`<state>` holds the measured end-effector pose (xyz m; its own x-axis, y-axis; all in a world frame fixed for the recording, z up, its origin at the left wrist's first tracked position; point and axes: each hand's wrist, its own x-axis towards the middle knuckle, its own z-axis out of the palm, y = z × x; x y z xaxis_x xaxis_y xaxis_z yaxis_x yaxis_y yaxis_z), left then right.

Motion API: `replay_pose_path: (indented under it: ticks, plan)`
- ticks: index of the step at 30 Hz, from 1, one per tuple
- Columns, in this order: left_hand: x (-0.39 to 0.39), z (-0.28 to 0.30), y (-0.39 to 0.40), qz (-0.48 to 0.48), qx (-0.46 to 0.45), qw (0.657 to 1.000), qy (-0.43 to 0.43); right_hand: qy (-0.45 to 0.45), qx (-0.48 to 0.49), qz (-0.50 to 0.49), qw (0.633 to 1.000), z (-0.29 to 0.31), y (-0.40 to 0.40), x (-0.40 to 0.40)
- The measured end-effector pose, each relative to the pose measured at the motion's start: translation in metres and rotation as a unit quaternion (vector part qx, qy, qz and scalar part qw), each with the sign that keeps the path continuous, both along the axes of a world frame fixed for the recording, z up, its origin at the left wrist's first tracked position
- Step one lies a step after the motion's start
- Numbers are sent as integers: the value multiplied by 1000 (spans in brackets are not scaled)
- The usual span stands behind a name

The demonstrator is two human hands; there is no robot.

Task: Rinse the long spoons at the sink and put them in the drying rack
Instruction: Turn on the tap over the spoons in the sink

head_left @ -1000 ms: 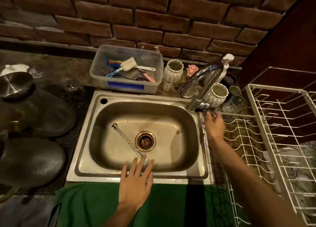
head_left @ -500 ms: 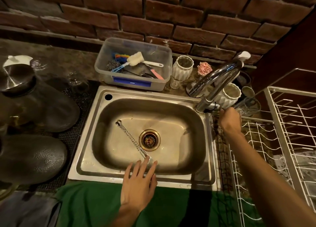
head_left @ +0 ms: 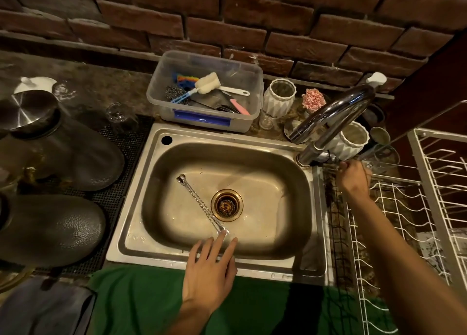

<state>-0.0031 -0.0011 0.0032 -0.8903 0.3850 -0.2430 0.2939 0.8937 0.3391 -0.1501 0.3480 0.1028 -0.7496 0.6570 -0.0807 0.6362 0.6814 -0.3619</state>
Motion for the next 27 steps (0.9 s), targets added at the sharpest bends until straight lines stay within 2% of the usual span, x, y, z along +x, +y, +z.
replay_pose_path:
  ticks: [27]
  plan:
    - [1, -6, 2, 16, 14, 1000, 5, -8, 19, -15, 1000, -11, 7, -5]
